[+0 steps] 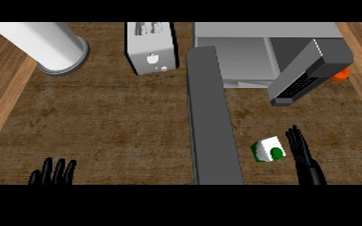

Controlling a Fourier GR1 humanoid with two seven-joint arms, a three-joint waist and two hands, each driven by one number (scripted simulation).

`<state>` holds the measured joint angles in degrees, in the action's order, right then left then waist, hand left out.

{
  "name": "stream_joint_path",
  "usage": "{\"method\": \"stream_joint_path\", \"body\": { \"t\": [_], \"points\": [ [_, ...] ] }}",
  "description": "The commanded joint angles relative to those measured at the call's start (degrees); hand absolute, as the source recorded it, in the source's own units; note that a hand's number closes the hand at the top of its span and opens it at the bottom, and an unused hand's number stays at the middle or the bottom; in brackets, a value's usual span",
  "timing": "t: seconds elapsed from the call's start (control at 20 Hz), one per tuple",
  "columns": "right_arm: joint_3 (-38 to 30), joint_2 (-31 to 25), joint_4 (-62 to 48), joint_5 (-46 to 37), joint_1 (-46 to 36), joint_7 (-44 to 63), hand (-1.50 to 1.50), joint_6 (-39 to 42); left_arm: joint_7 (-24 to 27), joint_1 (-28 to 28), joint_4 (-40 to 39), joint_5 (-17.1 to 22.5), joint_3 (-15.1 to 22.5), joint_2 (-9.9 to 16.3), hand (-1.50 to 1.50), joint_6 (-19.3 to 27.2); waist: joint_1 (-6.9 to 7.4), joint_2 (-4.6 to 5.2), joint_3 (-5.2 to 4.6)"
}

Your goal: Pick up the milk, place it into the microwave and close the microwave

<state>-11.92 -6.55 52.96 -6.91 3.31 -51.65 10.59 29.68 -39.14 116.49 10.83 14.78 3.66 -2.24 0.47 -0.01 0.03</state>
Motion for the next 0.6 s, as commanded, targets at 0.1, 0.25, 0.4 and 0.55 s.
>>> {"method": "stream_joint_path", "body": {
  "t": [0.1,0.25,0.4,0.55],
  "points": [
    [-1.1,-2.3,-9.8,-1.0,-4.0,-7.2,-1.50,-1.0,1.5,-2.4,0.5,0.9,0.5,1.1,-1.50,-1.4,-0.05,-0.02,-0.01],
    [-1.1,-3.7,-14.6,-1.2,-5.8,-9.8,-1.50,0.6,3.8,-2.6,-1.5,-0.6,1.2,0.5,-1.50,-0.2,-0.03,-0.01,-0.01],
    [-0.5,-2.7,-18.6,-2.0,-8.3,-12.1,-1.50,-0.4,0.1,-0.5,1.3,0.6,0.5,0.8,-1.50,0.9,-0.04,0.02,0.01],
    [0.9,-1.2,-15.1,-2.5,-8.9,-10.7,-1.50,-1.9,5.7,-5.2,-1.5,2.6,-1.3,3.3,-1.50,-3.5,0.14,-0.10,-0.03]
  ]
}}
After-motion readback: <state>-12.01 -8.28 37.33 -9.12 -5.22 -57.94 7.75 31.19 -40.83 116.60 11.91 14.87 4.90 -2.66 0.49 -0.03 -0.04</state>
